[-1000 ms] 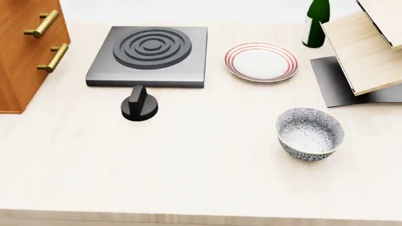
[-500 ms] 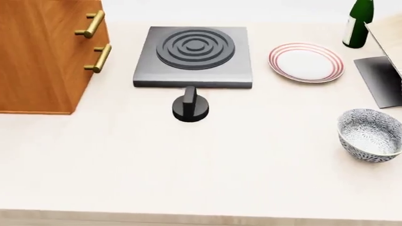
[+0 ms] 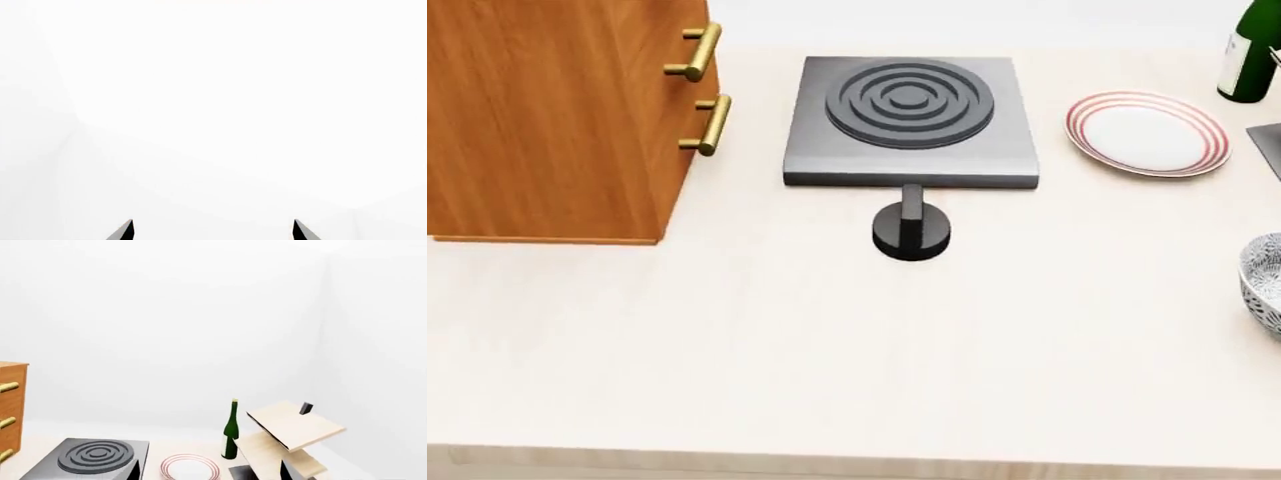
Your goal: Put the bowl on the stove.
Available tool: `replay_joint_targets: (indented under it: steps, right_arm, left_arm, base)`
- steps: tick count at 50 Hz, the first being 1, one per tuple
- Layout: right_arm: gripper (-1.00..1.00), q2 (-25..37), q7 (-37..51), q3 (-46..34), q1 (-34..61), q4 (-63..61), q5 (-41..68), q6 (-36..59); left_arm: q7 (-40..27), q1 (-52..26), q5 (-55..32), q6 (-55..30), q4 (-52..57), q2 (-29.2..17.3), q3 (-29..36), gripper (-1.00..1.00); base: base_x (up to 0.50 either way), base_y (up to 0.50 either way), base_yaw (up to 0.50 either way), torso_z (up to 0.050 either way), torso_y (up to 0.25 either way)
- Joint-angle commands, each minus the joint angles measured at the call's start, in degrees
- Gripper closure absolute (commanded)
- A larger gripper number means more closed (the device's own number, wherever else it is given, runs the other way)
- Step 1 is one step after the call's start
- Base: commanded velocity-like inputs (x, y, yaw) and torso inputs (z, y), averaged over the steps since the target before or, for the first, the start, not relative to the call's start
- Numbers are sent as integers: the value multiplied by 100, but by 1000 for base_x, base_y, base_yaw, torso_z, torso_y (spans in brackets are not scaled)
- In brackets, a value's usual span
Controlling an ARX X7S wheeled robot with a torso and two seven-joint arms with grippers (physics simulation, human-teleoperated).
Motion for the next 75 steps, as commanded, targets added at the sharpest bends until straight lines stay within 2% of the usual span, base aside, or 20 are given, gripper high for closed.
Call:
replay_joint_targets:
  steps: [1,9,64,70,75]
  right_arm:
    - [-100,26,-3,-153,-133,-2,-140,-97]
    - [-100,-94,-105,68,-67,2,159,-176]
    - [-100,-12,-120,-156,-348,46,198,-362]
    - [-100,288,-112,-193,-346,73,358,-167]
    - [-100,801,-258,-302,-583,278,444,224]
  left_arm:
    - [-21,11,-54,25,1,-21,-11,-100]
    - [-7,21,-38,50,-18,-14,10,-100]
    - [-51,65,-97,165,-51,-56,64,-100]
    - [-24,89,-95,185,-68,-30,95,-100]
    - [24,113,-40,214,-118,8,127,-100]
  base:
    - [0,0,0,0,0]
    - [67,0,0,0,0]
    - [500,0,0,0,1]
    - [97,0,0,0,0]
    - [0,0,0,0,0]
